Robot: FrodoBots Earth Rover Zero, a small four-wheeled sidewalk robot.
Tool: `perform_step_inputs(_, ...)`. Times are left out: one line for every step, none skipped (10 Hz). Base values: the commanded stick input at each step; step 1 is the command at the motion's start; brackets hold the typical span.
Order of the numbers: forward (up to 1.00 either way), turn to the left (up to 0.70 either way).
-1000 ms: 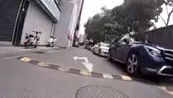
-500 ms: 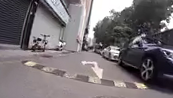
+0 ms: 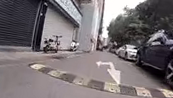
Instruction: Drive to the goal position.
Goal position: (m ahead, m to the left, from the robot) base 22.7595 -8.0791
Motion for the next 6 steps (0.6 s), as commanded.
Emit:
perform_step_inputs(0.7,0.14)
perform_step_inputs(0.7,0.14)
perform_step_inputs(0.7,0.14)
perform_step_inputs(0.7,0.14)
perform_step_inputs(0.7,0.14)
perform_step_inputs(0.7,0.14)
